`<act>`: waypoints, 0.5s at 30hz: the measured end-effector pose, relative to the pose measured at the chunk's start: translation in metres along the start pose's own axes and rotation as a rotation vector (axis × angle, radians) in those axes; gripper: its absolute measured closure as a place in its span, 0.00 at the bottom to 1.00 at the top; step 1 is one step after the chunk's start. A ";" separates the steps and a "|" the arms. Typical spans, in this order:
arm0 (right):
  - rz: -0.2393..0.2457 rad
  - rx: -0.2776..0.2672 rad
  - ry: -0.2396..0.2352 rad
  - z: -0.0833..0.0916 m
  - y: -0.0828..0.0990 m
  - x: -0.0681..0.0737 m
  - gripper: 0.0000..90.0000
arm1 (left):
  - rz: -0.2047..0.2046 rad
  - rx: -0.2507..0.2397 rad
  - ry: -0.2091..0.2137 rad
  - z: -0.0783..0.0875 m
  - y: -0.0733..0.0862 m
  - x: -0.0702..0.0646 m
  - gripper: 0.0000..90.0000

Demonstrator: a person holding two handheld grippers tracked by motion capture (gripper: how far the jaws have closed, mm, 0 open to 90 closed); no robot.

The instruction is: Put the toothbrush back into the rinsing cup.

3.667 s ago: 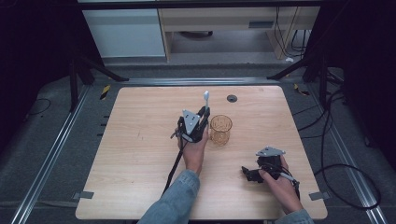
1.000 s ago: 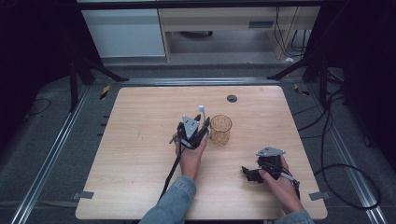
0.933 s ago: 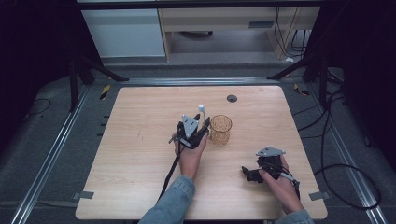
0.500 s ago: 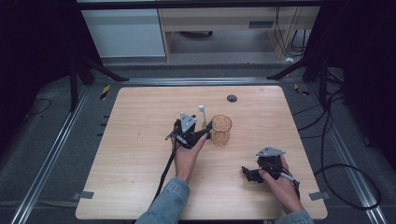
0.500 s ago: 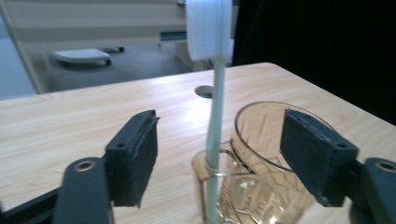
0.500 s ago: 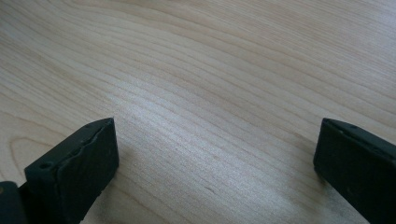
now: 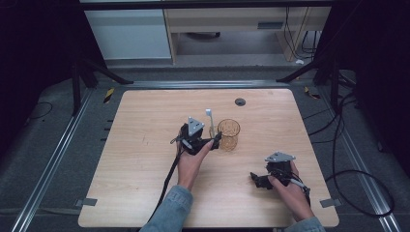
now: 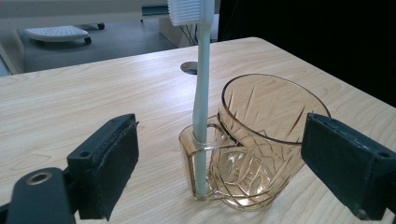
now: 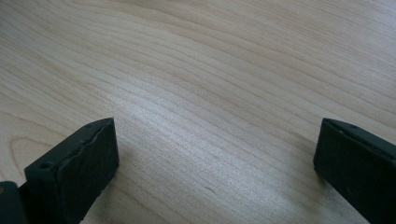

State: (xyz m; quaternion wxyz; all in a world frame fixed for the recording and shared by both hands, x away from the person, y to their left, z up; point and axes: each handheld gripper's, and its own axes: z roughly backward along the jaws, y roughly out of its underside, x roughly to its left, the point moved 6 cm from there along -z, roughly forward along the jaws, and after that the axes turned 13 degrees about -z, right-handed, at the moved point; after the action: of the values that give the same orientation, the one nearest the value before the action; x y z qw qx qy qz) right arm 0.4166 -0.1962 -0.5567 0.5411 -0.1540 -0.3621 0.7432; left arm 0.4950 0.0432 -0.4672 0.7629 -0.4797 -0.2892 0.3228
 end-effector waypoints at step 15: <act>-0.001 0.000 0.004 0.000 0.000 0.000 0.00 | -0.106 0.104 0.056 0.017 0.012 0.000 0.10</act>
State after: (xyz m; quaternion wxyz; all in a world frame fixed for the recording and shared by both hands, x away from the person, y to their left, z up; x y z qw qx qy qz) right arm 0.4166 -0.1961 -0.5567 0.5421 -0.1553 -0.3613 0.7426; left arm 0.4797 0.0569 -0.4713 0.8106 -0.4322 -0.2754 0.2832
